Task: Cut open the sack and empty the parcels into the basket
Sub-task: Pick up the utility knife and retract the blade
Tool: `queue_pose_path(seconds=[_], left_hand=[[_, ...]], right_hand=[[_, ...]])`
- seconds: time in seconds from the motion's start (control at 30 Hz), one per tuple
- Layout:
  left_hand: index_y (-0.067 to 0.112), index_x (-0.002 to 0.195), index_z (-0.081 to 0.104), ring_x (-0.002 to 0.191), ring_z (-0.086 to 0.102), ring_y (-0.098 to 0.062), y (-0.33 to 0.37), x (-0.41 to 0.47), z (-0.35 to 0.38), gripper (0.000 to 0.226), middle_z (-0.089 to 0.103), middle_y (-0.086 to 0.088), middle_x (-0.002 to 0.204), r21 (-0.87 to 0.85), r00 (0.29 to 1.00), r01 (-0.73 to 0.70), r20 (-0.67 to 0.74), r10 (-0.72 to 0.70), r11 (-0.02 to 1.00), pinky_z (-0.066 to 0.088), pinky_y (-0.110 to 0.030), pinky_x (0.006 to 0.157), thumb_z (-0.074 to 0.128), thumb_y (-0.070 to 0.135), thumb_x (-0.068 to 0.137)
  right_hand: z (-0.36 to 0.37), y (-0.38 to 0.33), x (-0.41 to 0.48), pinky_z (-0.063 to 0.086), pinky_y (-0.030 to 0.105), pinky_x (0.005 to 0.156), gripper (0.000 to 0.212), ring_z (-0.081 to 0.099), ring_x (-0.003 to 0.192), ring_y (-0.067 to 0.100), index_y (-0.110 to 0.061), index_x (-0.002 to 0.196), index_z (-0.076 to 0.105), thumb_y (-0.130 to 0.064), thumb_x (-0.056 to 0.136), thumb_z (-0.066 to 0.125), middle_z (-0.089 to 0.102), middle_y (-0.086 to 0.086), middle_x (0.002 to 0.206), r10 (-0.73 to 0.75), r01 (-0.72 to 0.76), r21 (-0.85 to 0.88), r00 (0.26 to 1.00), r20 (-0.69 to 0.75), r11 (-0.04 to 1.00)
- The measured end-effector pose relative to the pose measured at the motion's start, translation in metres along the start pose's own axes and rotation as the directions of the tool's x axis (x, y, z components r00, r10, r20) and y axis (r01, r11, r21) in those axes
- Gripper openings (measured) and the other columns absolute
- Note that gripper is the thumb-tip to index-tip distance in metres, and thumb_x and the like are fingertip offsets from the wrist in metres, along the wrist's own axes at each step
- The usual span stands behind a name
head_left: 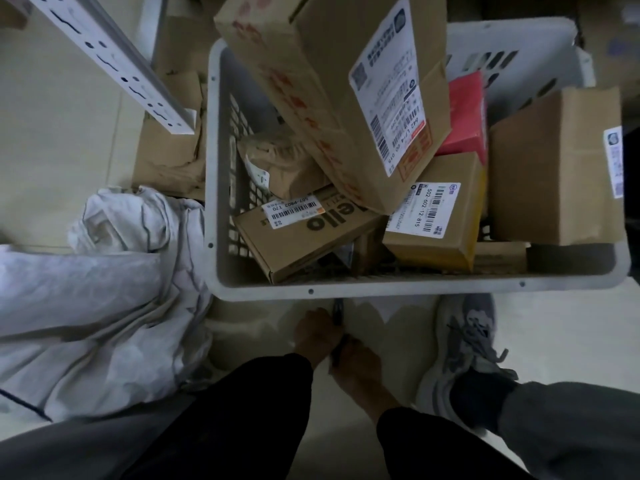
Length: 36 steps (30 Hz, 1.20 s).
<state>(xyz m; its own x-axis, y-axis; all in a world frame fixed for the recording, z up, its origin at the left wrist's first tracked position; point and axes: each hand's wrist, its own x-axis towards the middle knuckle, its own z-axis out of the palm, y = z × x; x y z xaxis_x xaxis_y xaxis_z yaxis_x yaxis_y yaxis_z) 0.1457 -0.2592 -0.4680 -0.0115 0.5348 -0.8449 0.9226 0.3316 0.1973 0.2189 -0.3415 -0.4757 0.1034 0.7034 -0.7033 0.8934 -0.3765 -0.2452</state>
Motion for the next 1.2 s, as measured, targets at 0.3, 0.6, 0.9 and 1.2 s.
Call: queue_pose_path(seconds=[0.3,0.6,0.9,1.2], left_hand=[[0.015,0.064,0.057,0.082,0.071,-0.027,-0.013,0.013,-0.006,0.042,0.058,0.0,0.061,-0.096,0.989,0.084,0.131,-0.071,0.992,0.052,-0.027,0.061,0.069,0.05,0.084],[0.014,0.061,0.057,0.092,0.067,-0.03,-0.015,0.003,-0.011,0.035,0.059,-0.007,0.07,-0.174,0.957,0.065,0.291,-0.011,0.983,0.053,-0.035,0.084,0.065,0.029,0.092],[0.007,0.09,0.067,0.072,0.068,-0.018,-0.03,-0.047,-0.058,0.025,0.07,-0.008,0.082,-0.504,0.916,0.23,0.4,-0.01,0.832,0.057,-0.031,0.066,0.063,0.032,0.095],[0.004,0.09,0.068,0.063,0.072,-0.018,-0.061,-0.172,-0.178,0.016,0.074,-0.008,0.071,-0.608,0.897,0.187,0.426,0.118,0.772,0.059,-0.032,0.069,0.061,0.017,0.096]], right_hand=[[-0.001,-0.011,0.0,0.052,0.026,0.069,0.025,0.07,0.087,0.022,-0.013,0.109,0.061,-0.021,0.094,0.043,0.069,0.007,0.099,0.104,-0.077,0.189,0.985,-0.138,0.979],[0.001,-0.004,0.008,0.028,0.027,0.11,0.06,0.036,0.139,0.022,0.0,0.153,0.002,-0.031,0.101,0.006,0.028,0.013,0.156,0.125,-0.138,0.049,0.969,0.215,0.989],[-0.068,-0.025,-0.012,0.052,0.023,0.064,0.031,0.067,0.089,0.025,0.0,0.118,0.058,-0.021,0.096,0.054,0.066,0.014,0.106,0.053,-0.183,0.243,0.887,0.46,0.953],[-0.21,-0.102,-0.079,0.055,0.047,0.09,0.018,0.068,0.082,0.028,0.004,0.101,0.062,-0.012,0.098,0.052,0.068,0.015,0.086,-0.183,-0.091,0.315,0.649,0.739,0.945]])
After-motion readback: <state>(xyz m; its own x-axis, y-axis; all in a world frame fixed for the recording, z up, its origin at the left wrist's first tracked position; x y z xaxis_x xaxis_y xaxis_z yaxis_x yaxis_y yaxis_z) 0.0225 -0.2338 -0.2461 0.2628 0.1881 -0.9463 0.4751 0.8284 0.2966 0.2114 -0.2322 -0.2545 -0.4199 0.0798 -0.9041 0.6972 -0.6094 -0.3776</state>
